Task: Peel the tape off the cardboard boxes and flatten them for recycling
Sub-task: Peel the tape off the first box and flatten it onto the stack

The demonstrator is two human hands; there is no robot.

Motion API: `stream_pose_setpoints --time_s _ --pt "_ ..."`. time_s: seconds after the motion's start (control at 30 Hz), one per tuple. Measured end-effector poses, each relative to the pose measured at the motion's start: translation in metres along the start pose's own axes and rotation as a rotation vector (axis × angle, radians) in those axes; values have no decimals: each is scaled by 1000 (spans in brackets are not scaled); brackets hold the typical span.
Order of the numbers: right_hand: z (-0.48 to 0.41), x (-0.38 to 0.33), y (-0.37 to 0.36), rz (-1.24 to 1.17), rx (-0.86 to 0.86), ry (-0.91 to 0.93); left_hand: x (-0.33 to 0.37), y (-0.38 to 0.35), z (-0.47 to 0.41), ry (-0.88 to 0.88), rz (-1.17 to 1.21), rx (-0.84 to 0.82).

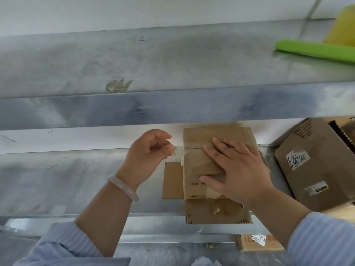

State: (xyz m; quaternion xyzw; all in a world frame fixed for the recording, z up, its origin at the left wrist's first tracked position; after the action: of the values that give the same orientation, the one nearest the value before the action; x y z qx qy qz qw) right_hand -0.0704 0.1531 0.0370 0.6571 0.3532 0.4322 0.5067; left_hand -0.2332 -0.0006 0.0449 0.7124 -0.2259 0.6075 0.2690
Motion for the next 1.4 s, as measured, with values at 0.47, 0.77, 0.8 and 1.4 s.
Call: stream_pose_setpoints --time_s 0.47,0.77,0.8,1.4 --pt "7 2 4 -103 84 61 -29 -6 -6 314 447 -130" --pt "8 3 5 -131 141 62 -8 -18 -10 28 -10 -150" --pt "8 3 5 -134 148 62 -8 -19 -9 15 -29 -144" --pt "6 3 3 -127 153 52 -32 -25 13 287 303 -208"
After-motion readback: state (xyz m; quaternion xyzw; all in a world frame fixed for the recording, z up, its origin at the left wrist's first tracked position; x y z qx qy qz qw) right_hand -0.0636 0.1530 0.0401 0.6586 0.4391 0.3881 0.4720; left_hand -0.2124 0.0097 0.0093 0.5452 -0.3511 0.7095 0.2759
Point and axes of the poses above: each hand's wrist, its own z-axis away from the middle knuckle, its own y-axis out of the back of the hand, x = y × z, the point moved 6 cm from there along -z, towards the middle knuckle, and after that the axes turned 13 degrees about z, right-handed, at the moved point
